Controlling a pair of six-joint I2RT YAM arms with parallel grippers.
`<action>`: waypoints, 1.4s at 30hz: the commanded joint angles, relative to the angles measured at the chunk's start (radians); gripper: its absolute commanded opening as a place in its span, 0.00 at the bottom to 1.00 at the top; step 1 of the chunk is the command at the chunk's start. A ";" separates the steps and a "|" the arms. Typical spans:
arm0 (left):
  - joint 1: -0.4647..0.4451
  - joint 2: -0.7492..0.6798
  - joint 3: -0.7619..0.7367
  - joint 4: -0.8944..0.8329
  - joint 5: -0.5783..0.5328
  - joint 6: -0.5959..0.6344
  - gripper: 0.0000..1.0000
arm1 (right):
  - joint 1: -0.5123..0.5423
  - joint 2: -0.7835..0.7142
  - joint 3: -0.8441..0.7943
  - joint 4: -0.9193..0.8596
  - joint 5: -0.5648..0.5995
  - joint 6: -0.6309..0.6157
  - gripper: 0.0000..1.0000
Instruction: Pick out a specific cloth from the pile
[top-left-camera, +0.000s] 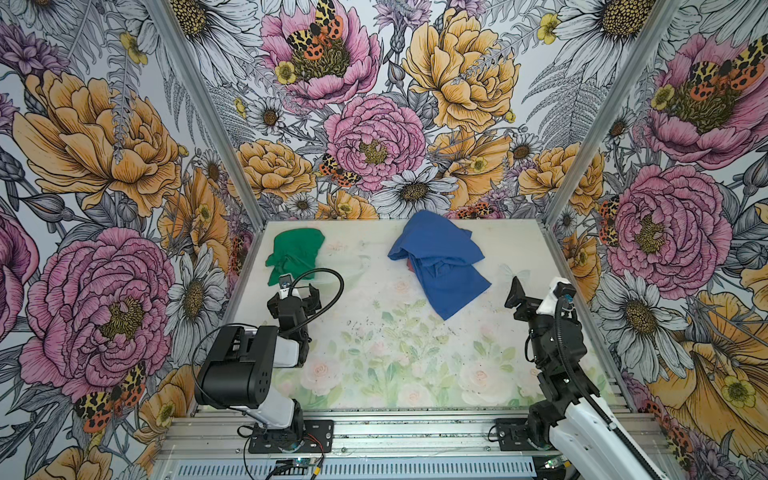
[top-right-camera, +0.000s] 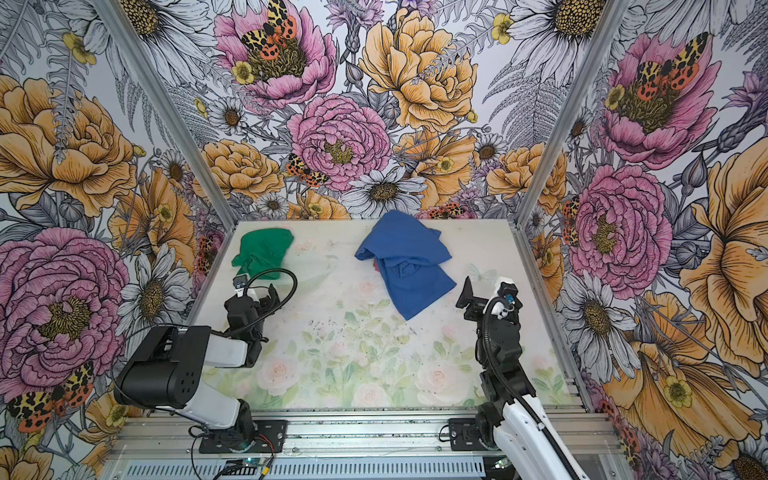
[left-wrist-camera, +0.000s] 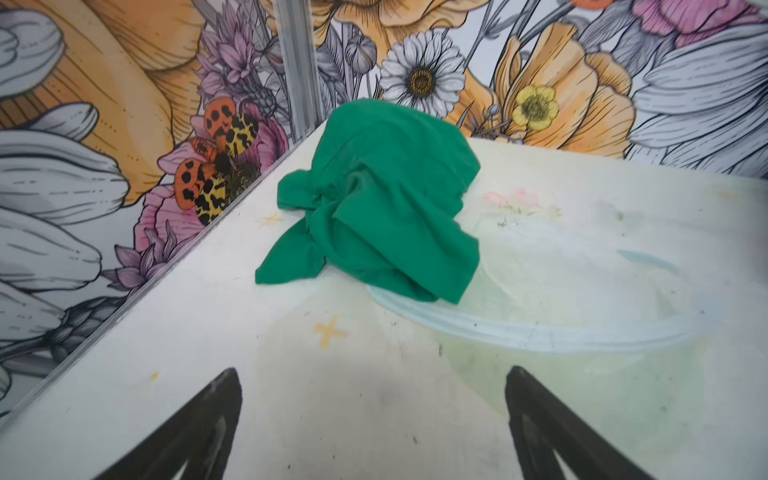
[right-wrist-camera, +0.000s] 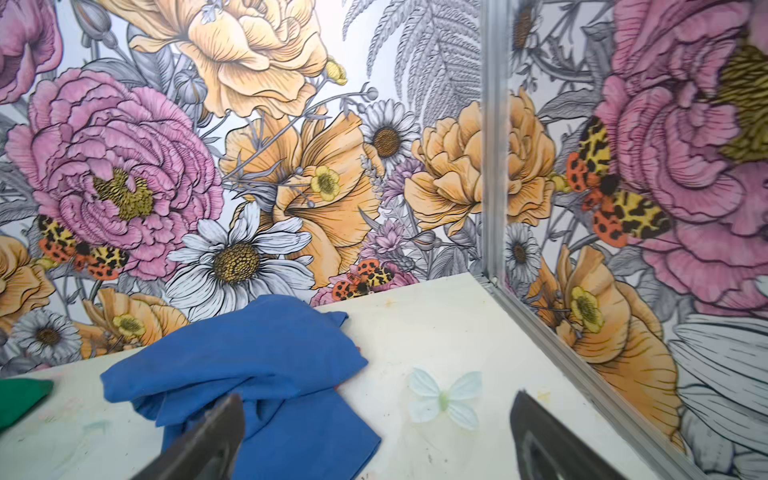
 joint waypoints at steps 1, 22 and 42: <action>0.001 -0.014 0.017 0.057 0.055 0.024 0.99 | -0.031 0.020 -0.030 -0.093 0.062 0.022 0.99; -0.009 -0.001 0.062 -0.007 0.055 0.040 0.99 | -0.150 0.972 -0.056 0.935 -0.110 -0.206 1.00; -0.009 -0.001 0.062 -0.006 0.057 0.040 0.99 | -0.145 1.023 0.095 0.719 -0.029 -0.188 1.00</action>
